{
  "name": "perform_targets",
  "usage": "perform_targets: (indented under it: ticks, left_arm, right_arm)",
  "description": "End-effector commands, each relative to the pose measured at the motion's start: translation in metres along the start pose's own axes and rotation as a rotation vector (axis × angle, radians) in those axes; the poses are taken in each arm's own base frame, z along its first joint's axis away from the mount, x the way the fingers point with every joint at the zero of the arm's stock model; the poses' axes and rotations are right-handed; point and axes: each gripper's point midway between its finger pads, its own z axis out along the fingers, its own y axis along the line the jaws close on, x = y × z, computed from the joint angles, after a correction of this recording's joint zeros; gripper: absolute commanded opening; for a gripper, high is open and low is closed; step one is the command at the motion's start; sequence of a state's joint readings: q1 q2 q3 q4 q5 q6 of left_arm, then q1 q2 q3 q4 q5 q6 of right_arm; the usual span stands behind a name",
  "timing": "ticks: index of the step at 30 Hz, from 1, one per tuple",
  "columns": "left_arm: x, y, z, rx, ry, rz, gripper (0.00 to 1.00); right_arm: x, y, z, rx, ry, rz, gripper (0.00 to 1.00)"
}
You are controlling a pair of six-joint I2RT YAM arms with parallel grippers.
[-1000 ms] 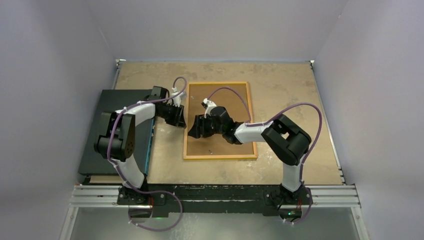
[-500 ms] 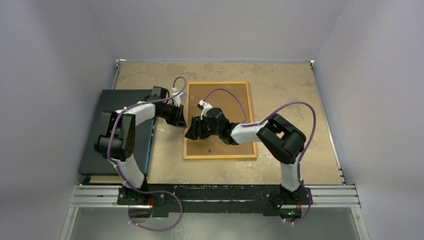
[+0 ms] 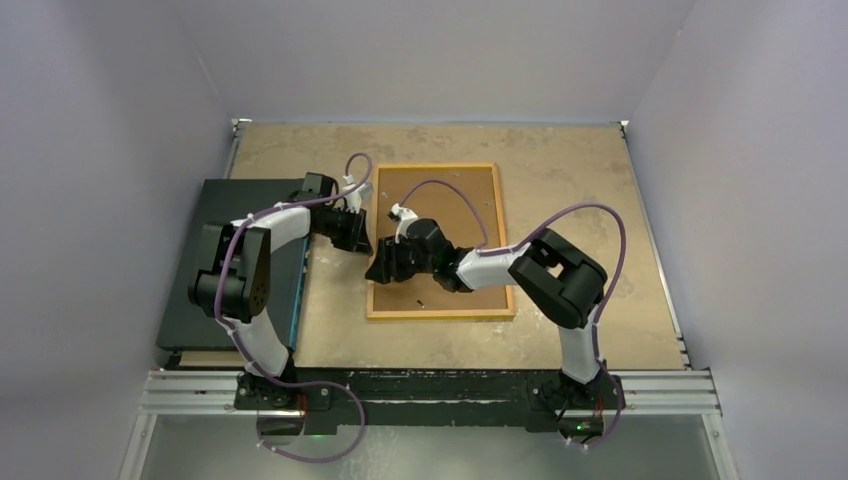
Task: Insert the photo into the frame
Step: Install the photo frame at the center of the board.
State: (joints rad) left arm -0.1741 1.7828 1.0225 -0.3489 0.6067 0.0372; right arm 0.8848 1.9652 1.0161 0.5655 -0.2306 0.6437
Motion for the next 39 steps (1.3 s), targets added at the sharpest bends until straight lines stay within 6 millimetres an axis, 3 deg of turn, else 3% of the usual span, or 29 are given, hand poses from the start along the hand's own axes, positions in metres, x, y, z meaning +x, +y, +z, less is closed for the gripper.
perform_targets:
  ticks: [1,5,11,17,24,39]
  left_arm:
    - [0.017,0.016,0.010,-0.057,0.044,0.011,0.10]
    - [0.014,0.017,0.007,-0.068,0.036,0.016,0.09]
    - [0.012,0.018,0.006,-0.082,0.029,0.017,0.04]
    - [0.014,0.019,0.007,-0.081,0.038,0.016,0.01]
    - [0.014,0.019,0.008,-0.078,0.039,0.013,0.00]
    - [0.013,0.019,0.008,-0.080,0.040,0.008,0.00]
  right_arm:
    - [-0.010,0.017,0.002,-0.056,-0.002,-0.037,0.55]
    - [-0.022,0.037,-0.018,-0.095,-0.013,-0.065,0.56]
    - [-0.038,0.022,-0.027,-0.042,-0.057,-0.093,0.62]
    - [-0.025,0.000,-0.017,-0.014,-0.031,-0.096,0.62]
    - [-0.016,-0.011,-0.007,-0.004,-0.022,-0.094,0.62]
    - [0.001,-0.010,-0.004,-0.038,0.002,-0.043,0.57]
